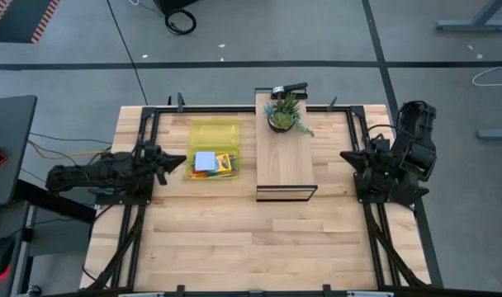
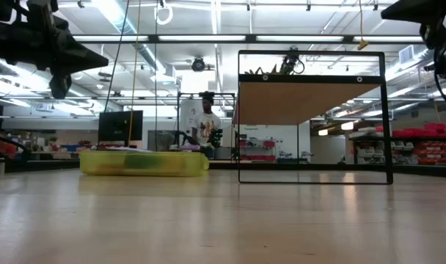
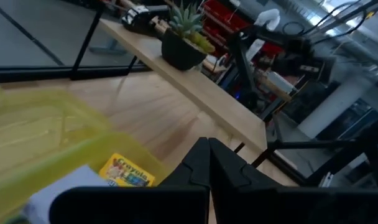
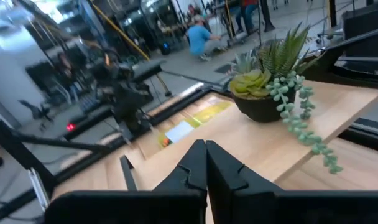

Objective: Pack school essentials
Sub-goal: Return to Home Position

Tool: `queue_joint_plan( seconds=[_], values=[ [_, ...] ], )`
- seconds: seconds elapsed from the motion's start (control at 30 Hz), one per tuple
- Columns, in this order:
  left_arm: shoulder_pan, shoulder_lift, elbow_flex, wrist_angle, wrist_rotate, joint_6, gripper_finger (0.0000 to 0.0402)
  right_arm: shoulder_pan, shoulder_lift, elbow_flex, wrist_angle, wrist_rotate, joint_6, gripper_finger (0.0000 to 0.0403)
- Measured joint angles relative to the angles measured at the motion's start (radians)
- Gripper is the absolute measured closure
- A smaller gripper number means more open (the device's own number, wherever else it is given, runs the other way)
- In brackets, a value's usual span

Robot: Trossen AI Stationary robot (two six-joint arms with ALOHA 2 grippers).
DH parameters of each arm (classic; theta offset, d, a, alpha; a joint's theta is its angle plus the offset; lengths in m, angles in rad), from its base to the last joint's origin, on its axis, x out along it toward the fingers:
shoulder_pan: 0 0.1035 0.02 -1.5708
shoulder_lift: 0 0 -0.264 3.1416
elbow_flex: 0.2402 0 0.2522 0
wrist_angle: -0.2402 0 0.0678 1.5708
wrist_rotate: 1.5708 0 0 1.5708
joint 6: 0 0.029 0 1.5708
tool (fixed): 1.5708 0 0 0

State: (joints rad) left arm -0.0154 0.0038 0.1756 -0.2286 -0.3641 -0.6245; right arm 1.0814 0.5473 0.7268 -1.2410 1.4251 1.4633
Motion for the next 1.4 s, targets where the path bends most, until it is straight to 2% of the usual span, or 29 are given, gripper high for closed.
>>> queue_joint_plan(
  seconds=[0.13, 0.33, 0.57, 0.7, 1.03, 1.2, 1.3, 1.4],
  values=[
    [0.0, 0.0, -0.035, 0.072, 0.002, -0.013, 0.04, 0.022, -0.001, -0.056, 0.001, 0.033, 0.099, 0.0397],
    [0.0, 0.0, -0.041, 0.094, 0.021, -0.019, 0.04, 0.028, 0.003, -0.138, 0.004, 0.04, 0.252, 0.0398],
    [0.0, 0.0, -0.041, 0.115, 0.044, -0.02, 0.04, 0.028, 0.004, -0.222, 0.018, 0.143, 0.405, 0.0398],
    [0.0, 0.0, -0.041, 0.134, 0.045, -0.013, 0.04, 0.027, 0.004, -0.243, 0.018, 0.145, 0.47, 0.0398],
    [0.0, 0.0, -0.041, 0.148, 0.041, -0.019, 0.04, 0.026, 0.005, -0.243, 0.017, 0.146, 0.457, 0.0398],
    [0.0, 0.001, -0.041, 0.155, 0.035, -0.019, 0.04, -0.021, 0.02, -0.243, 0.073, 0.146, 0.438, 0.0399],
    [0.0, 0.001, -0.041, 0.156, 0.035, -0.019, 0.04, -0.049, 0.056, -0.218, 0.153, 0.146, 0.348, 0.0399],
    [0.0, 0.001, -0.041, 0.157, 0.035, -0.024, 0.0399, -0.055, 0.111, -0.143, 0.22, 0.144, 0.179, 0.04]
  ],
)
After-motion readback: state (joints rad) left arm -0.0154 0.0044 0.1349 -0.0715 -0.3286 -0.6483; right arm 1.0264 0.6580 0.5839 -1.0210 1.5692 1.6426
